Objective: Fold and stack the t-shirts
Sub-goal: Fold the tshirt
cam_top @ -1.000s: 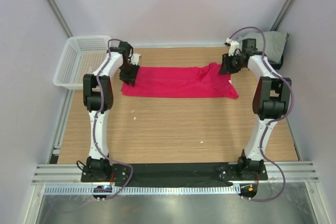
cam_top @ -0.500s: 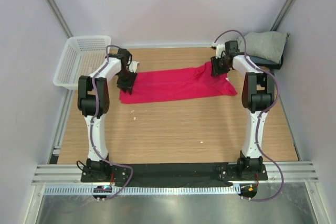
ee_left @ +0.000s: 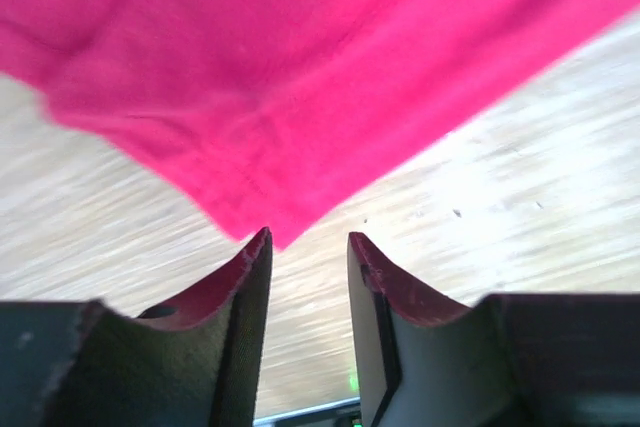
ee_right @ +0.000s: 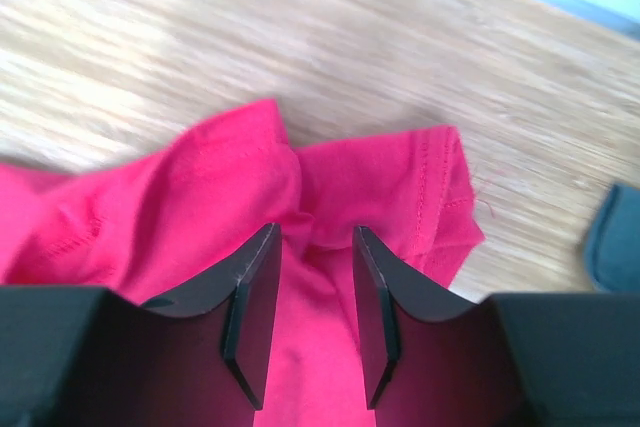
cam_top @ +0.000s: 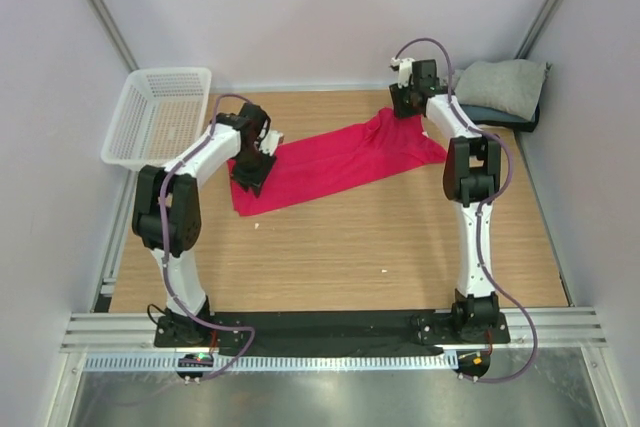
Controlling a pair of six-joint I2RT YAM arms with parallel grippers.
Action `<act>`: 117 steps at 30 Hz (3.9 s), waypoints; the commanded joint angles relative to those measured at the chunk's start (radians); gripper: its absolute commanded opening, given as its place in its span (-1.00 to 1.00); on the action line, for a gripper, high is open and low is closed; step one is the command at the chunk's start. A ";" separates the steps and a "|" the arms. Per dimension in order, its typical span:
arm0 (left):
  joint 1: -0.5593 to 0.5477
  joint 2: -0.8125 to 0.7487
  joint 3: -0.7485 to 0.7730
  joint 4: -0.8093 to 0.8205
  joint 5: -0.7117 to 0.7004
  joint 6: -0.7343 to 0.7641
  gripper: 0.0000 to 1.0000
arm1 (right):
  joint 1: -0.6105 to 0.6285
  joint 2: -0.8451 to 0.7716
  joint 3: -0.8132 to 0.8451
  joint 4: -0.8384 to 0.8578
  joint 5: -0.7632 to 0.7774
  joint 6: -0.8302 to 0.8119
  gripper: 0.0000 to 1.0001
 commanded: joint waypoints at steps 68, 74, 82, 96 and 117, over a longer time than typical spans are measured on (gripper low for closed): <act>-0.356 -0.145 -0.049 0.054 -0.224 0.218 -0.11 | 0.038 -0.453 -0.395 0.054 0.051 0.249 0.01; -0.356 -0.151 -0.056 -0.042 -0.093 0.194 -0.13 | 0.037 -0.556 -0.521 0.038 0.039 0.277 0.03; -0.356 -0.161 -0.197 -0.030 -0.024 0.178 -0.13 | 0.034 -0.526 -0.556 0.065 0.073 0.258 0.04; -0.361 -0.076 -0.275 0.017 0.042 0.118 -0.12 | 0.032 -0.412 -0.495 0.083 0.103 0.212 0.04; -0.443 -0.026 -0.272 -0.001 0.158 0.103 -1.00 | 0.034 -0.221 -0.380 0.126 0.136 0.184 0.05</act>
